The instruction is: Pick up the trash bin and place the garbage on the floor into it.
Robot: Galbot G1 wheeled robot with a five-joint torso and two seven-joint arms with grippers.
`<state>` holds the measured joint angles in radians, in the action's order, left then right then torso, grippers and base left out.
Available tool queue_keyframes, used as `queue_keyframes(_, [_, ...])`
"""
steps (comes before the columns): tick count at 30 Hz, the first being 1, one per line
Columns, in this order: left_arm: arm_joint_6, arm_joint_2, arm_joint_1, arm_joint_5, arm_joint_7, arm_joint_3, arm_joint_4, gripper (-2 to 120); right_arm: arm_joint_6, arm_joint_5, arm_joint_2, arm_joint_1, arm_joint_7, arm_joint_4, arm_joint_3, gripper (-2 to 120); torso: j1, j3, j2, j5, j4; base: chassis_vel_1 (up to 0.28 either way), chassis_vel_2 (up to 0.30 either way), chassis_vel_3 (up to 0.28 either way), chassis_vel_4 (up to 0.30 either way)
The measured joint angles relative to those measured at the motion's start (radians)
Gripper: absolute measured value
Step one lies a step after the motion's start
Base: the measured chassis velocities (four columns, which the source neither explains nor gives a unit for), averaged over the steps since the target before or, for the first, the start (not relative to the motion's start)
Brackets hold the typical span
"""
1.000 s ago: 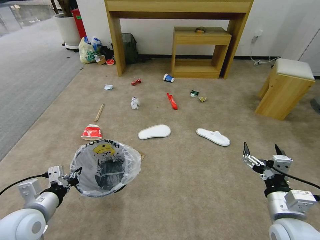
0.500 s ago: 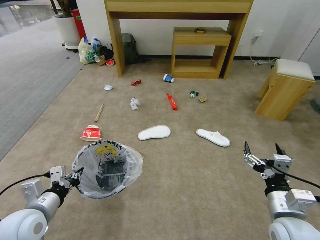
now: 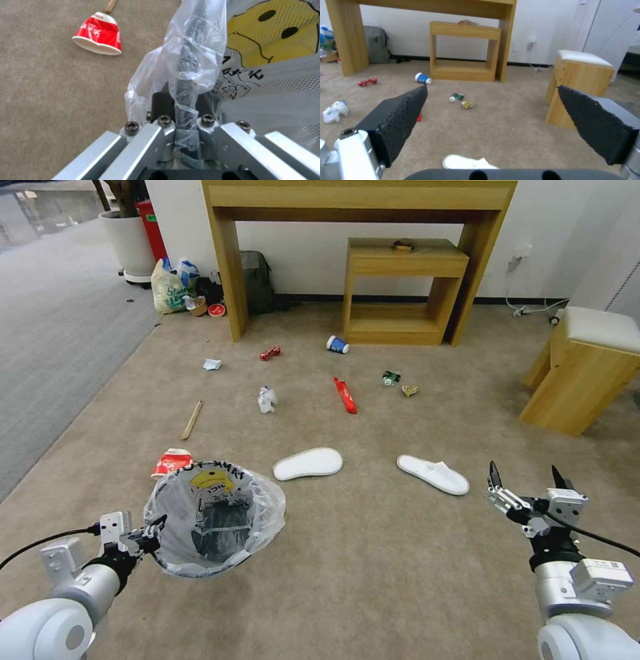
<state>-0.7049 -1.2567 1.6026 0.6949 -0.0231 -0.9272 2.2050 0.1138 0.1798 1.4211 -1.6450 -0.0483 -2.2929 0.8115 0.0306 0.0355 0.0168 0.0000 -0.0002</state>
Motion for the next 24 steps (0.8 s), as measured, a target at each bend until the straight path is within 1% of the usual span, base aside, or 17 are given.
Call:
queue_keyframes(12, [0.0,-0.003,0.007,0.001,0.017,-0.007,0.0,0,-0.004,-0.005,0.003,-0.004,0.001,-0.001,-0.002,100,0.0,0.0,0.0,-0.0004,0.0,-0.083,0.194,0.08,-0.189])
queue_keyframes(14, [0.0,-0.004,0.008,0.001,0.017,-0.007,0.0,0,-0.005,-0.006,0.003,-0.004,0.001,-0.001,-0.002,100,0.0,0.0,0.0,0.0001,0.0,-0.085,0.201,0.107,-0.217])
queue_keyframes(24, [0.0,-0.003,0.009,0.004,0.027,-0.011,-0.008,0,-0.011,-0.015,0.004,-0.002,0.002,0.005,-0.01,100,0.0,0.0,0.0,0.0,0.0,-0.032,0.203,0.053,-0.214])
